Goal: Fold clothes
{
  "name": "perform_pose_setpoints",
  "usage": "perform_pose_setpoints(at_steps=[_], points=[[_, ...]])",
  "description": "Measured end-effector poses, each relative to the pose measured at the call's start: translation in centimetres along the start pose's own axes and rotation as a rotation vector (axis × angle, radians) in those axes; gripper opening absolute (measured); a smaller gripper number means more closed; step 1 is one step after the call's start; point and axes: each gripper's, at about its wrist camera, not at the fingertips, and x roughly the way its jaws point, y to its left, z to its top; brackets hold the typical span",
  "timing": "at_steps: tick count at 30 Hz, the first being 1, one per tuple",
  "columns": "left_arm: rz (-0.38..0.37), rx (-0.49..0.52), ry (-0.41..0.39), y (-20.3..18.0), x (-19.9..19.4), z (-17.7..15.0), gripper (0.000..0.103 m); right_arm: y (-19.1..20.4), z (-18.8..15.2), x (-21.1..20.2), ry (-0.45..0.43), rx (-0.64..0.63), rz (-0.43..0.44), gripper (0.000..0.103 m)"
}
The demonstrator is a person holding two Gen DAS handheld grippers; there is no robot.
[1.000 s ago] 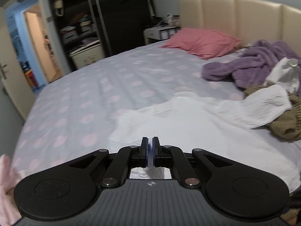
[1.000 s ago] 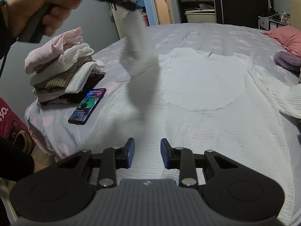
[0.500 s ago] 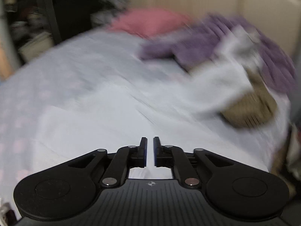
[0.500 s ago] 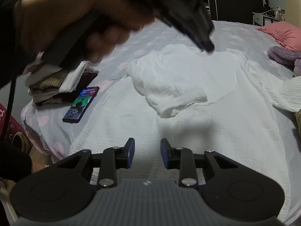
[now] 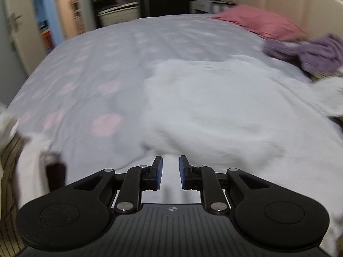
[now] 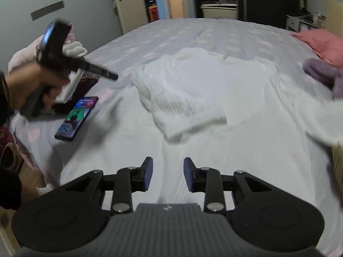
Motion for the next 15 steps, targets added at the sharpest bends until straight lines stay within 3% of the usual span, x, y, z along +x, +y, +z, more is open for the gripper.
perform_pose_setpoints(at_steps=[4, 9, 15], points=[[-0.008, -0.044, -0.029, 1.3, 1.4, -0.1, 0.014, 0.0, 6.8, 1.0, 0.001, -0.09, -0.012, 0.04], [0.002, -0.016, -0.071, 1.0, 3.0, 0.0, 0.018, 0.0, 14.2, 6.2, -0.003, -0.09, 0.01, 0.041], [0.048, -0.031, -0.083, 0.5, 4.8, -0.5, 0.02, -1.1, 17.9, 15.7, -0.013, -0.059, -0.028, 0.041]])
